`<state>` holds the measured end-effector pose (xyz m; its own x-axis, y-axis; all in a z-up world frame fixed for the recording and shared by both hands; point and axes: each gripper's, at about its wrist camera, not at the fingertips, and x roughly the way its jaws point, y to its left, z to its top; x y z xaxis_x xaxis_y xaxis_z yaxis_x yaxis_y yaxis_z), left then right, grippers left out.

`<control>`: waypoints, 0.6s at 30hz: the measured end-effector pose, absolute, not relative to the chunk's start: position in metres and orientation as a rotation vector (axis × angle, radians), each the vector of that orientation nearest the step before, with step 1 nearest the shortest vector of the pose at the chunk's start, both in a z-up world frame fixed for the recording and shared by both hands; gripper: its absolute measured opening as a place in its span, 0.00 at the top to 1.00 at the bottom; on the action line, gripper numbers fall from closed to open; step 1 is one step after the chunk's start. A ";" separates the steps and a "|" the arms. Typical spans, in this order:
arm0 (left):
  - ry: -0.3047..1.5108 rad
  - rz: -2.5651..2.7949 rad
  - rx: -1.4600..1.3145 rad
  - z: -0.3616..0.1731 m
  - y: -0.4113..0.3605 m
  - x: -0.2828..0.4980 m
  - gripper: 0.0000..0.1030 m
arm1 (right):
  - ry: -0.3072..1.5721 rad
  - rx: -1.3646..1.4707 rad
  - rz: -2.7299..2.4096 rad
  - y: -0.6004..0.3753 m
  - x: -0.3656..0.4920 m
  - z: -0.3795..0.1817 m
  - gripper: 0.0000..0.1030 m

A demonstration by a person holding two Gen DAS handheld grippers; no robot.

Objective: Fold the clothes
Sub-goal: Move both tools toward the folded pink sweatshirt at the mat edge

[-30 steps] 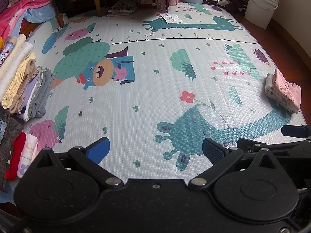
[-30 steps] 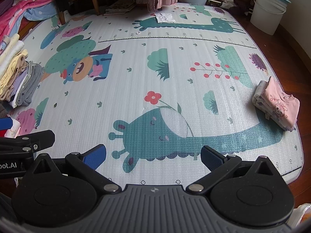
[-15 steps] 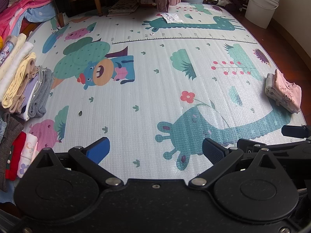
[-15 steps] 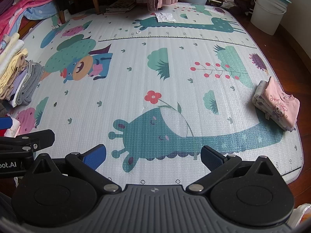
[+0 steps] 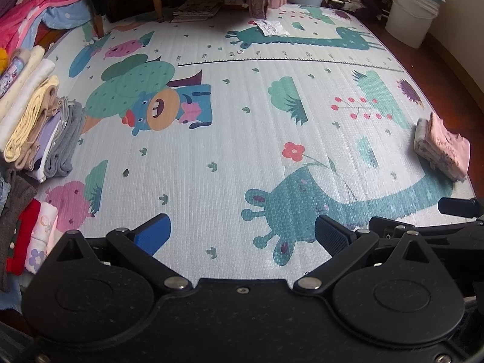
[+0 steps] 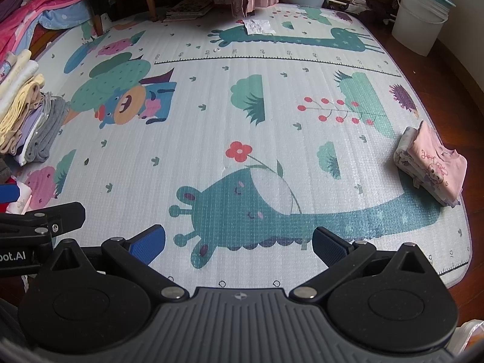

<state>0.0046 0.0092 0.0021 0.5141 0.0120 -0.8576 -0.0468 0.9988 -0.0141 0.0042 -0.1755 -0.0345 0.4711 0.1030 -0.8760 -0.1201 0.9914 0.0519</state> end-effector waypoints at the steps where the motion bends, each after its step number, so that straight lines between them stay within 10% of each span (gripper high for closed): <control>1: 1.027 0.045 -0.055 0.004 0.010 0.005 0.01 | 1.070 -0.014 0.133 -0.176 0.005 -0.033 0.00; 18: 0.891 -0.108 -0.009 0.061 -0.057 0.072 0.01 | 0.985 0.044 0.123 -0.265 0.069 0.036 0.00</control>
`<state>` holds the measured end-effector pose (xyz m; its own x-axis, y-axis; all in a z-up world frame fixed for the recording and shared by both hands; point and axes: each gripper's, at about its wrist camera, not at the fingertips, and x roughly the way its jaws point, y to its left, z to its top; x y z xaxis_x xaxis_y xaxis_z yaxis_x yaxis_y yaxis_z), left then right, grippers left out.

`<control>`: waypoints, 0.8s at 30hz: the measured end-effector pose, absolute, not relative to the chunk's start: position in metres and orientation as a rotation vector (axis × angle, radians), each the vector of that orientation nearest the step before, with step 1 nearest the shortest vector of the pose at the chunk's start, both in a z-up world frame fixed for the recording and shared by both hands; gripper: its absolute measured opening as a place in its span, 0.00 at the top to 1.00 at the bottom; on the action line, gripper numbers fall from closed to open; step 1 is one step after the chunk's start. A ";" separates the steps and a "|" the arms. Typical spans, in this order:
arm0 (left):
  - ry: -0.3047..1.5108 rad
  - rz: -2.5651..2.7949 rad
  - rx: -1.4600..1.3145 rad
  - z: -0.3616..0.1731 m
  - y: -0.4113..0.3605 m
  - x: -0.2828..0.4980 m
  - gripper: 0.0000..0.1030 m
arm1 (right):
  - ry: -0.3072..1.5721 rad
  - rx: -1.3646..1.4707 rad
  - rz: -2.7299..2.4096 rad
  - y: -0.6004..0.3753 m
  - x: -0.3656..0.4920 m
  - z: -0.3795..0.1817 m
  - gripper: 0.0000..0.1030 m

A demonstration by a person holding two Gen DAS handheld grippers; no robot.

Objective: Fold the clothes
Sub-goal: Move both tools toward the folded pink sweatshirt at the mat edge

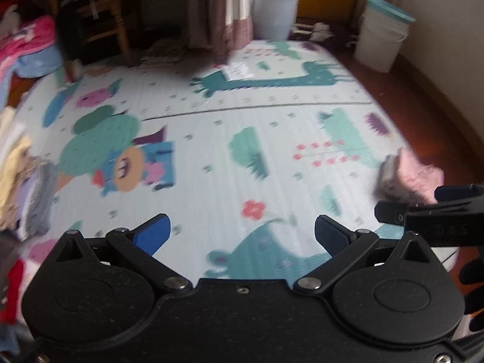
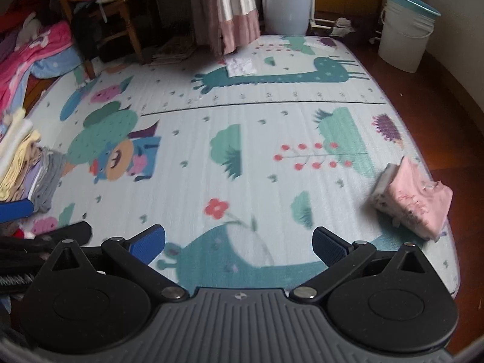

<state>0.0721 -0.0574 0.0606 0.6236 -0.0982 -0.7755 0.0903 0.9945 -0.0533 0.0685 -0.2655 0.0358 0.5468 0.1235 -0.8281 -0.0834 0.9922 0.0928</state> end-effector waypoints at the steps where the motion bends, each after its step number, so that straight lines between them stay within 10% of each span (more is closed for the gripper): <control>1: 0.882 -0.127 -0.013 0.061 -0.063 0.079 0.00 | 0.985 0.034 0.110 -0.275 0.073 0.036 0.00; 24: 0.806 -0.636 -0.011 -0.059 -0.249 0.236 0.03 | 0.825 0.426 -0.244 -0.591 0.140 -0.047 0.04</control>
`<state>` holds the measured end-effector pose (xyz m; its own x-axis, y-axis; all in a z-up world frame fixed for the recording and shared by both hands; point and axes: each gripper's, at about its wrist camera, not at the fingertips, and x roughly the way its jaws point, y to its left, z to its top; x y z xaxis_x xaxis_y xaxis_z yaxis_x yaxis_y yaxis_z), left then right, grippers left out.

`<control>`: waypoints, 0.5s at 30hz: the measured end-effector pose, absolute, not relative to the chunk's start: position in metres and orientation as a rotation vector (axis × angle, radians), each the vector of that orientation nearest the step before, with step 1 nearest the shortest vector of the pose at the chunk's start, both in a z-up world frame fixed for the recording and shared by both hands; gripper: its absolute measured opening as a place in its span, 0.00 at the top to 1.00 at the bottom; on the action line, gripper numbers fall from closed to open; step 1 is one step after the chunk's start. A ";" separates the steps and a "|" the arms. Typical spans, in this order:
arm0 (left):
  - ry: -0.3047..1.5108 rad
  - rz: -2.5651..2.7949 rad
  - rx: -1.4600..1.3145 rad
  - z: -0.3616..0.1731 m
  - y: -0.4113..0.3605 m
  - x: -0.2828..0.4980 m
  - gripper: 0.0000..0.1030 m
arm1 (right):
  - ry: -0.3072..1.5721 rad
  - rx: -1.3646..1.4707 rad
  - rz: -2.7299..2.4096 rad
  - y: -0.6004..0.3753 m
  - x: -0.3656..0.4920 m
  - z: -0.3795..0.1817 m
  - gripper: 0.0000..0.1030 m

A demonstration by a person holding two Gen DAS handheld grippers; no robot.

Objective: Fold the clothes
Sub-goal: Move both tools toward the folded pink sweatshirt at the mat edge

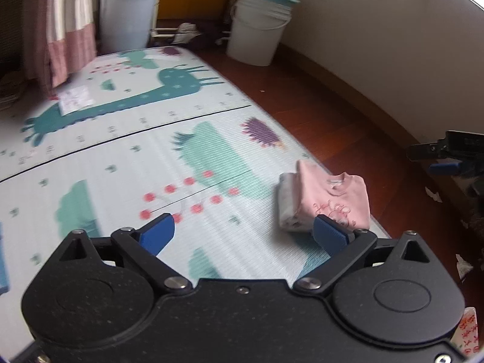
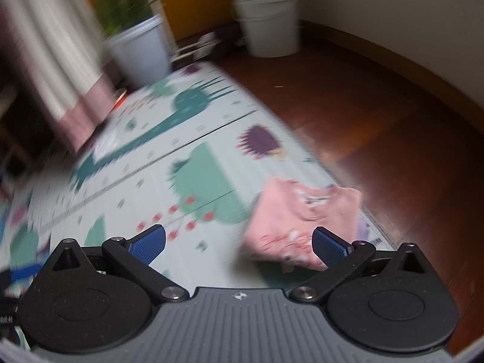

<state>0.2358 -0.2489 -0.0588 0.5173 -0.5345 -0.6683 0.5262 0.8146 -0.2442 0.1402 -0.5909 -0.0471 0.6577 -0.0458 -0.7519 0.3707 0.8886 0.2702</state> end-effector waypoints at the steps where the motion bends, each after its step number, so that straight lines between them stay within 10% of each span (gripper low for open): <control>1: 0.798 -0.658 -0.009 -0.066 -0.255 0.239 0.04 | 0.814 0.454 -0.268 -0.603 0.137 -0.061 0.11; 8: 0.786 -0.772 0.020 -0.127 -0.297 0.264 0.40 | 0.825 0.411 -0.361 -0.643 0.126 -0.155 0.35; 15: 0.818 -0.889 0.042 -0.177 -0.360 0.287 0.47 | 0.812 0.397 -0.383 -0.672 0.133 -0.219 0.55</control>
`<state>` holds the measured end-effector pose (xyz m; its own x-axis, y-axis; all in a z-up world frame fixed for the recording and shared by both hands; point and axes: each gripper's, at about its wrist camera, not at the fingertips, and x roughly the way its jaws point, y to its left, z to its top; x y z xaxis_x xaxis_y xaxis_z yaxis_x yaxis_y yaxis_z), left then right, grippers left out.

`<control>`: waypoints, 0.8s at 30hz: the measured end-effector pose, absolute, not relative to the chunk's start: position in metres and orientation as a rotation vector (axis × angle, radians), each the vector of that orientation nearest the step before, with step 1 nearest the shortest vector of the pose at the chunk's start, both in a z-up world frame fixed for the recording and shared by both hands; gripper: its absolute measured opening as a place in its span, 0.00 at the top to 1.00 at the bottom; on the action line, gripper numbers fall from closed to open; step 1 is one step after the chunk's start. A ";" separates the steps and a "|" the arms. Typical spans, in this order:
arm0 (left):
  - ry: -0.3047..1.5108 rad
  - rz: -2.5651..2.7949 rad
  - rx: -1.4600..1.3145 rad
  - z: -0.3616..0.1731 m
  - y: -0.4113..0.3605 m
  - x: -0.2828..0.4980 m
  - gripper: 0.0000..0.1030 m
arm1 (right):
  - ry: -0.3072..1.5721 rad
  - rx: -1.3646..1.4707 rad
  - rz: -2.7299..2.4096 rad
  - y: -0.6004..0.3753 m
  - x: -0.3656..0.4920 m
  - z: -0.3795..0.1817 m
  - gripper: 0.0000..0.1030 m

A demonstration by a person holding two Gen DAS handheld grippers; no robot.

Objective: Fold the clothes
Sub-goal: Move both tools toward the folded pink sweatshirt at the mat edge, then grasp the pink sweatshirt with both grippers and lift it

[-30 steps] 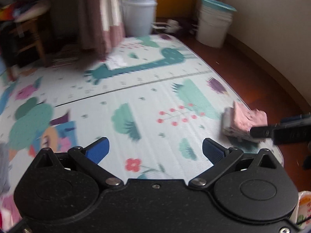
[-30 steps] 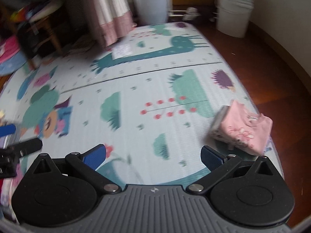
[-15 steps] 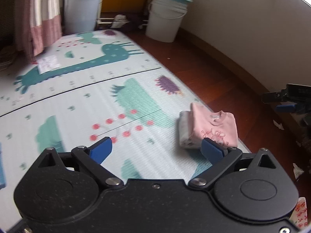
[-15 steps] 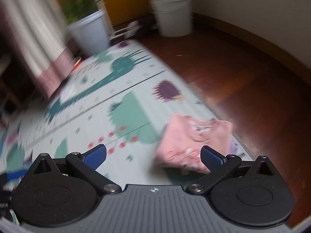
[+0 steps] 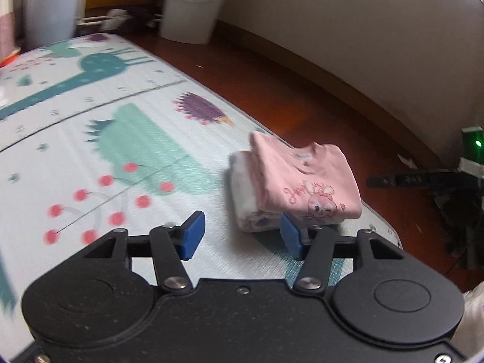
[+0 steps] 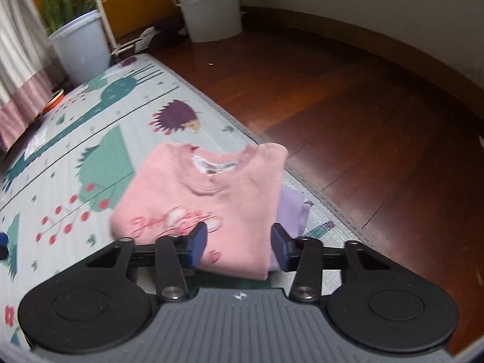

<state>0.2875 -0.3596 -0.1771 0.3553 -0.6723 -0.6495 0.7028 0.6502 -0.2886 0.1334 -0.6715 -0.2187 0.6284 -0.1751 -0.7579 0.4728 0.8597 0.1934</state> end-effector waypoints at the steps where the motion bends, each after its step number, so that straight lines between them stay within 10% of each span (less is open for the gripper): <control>1: 0.817 -0.902 0.049 -0.182 -0.372 0.292 0.46 | 0.804 0.412 -0.391 -0.679 0.135 -0.225 0.55; 16: 0.964 -0.891 0.040 -0.246 -0.521 0.378 0.31 | 0.699 0.479 -0.473 -0.749 0.190 -0.276 0.51; 18: 1.004 -0.883 0.045 -0.255 -0.531 0.379 0.45 | 0.696 0.489 -0.420 -0.754 0.193 -0.277 0.63; 19: 0.996 -0.865 0.071 -0.257 -0.534 0.377 0.75 | 0.711 0.492 -0.385 -0.754 0.198 -0.278 0.72; 20: 0.968 -0.863 0.083 -0.252 -0.532 0.372 0.85 | 0.722 0.478 -0.369 -0.754 0.201 -0.277 0.87; 24: 0.833 -0.952 0.095 -0.207 -0.508 0.351 0.90 | 0.653 0.482 -0.302 -0.745 0.196 -0.252 0.94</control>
<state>0.3508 -0.5078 -0.2074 0.3014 -0.6820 -0.6663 0.7510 0.6004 -0.2749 0.1956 -0.7451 -0.2524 0.7567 -0.1178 -0.6430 0.4136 0.8481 0.3313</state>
